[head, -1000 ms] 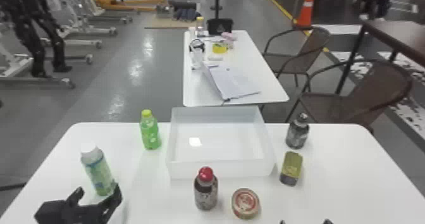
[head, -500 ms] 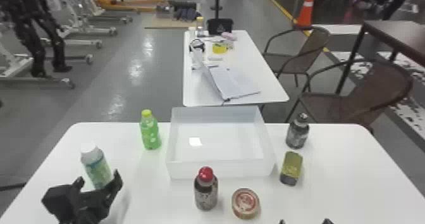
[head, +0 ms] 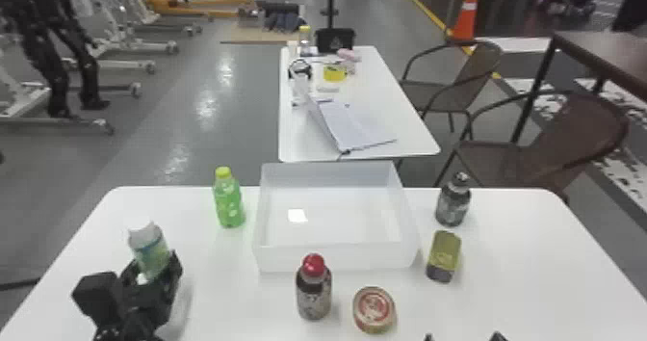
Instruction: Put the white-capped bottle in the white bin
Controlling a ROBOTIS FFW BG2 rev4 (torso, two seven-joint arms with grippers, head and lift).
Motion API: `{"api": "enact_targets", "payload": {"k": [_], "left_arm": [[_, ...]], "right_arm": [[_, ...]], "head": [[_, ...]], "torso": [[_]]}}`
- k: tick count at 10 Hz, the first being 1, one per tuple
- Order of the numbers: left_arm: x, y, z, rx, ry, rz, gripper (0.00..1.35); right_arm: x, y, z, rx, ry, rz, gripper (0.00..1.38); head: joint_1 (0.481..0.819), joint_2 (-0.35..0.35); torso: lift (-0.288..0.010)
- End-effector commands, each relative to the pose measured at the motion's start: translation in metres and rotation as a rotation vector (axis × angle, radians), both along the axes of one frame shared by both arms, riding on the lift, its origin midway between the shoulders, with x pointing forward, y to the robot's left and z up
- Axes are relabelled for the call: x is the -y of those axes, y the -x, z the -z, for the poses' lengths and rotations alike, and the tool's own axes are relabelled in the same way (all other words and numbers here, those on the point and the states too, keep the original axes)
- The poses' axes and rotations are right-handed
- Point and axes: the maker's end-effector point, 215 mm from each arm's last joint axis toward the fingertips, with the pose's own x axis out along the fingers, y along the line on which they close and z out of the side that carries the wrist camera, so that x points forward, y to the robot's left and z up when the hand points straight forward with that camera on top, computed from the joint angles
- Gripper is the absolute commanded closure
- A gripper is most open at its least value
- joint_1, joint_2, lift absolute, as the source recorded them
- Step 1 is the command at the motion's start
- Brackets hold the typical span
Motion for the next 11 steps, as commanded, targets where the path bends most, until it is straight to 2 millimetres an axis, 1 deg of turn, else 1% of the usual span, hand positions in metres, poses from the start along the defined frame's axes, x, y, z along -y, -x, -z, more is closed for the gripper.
{"api": "enact_targets", "payload": {"k": [1,3,4,5,6,7,8,10,11], "left_arm": [[0.003,-0.001,0.000,0.002,0.001,0.004,0.88],[0.004,-0.001,-0.007,0.019,-0.014,0.008,0.88],[0.009,-0.003,-0.017,0.040,-0.026,0.024,0.88],[0.016,-0.005,-0.030,0.050,-0.041,0.043,0.88],[0.028,-0.005,-0.056,0.077,-0.035,0.030,0.88],[0.039,-0.010,-0.079,0.121,-0.006,0.043,0.88],[0.064,-0.021,-0.098,0.158,0.043,0.085,0.88],[0.116,-0.040,-0.112,0.166,0.117,0.193,0.88],[0.140,-0.048,-0.120,0.167,0.119,0.255,0.88]], "right_arm": [[0.000,0.000,0.000,0.000,0.000,0.000,0.09],[0.000,0.000,0.000,0.000,-0.002,0.001,0.09],[0.000,0.000,0.001,-0.002,-0.003,0.002,0.09],[0.000,0.000,0.001,-0.002,-0.003,0.002,0.09],[0.000,0.000,0.001,-0.002,-0.003,0.000,0.09],[0.000,0.000,0.001,-0.002,-0.004,0.002,0.09],[0.001,0.000,0.001,-0.002,-0.004,0.002,0.09],[0.000,0.000,0.001,-0.002,-0.004,0.001,0.09],[-0.001,-0.001,0.001,-0.001,-0.006,0.000,0.09]], "head": [[0.549,0.000],[0.549,0.000],[0.549,0.000],[0.549,0.000],[0.549,0.000],[0.549,0.000],[0.549,0.000],[0.549,0.000],[0.549,0.000]], "torso": [[-0.100],[-0.100],[-0.100],[-0.100],[-0.100],[-0.100],[-0.100],[-0.100],[-0.100]]}}
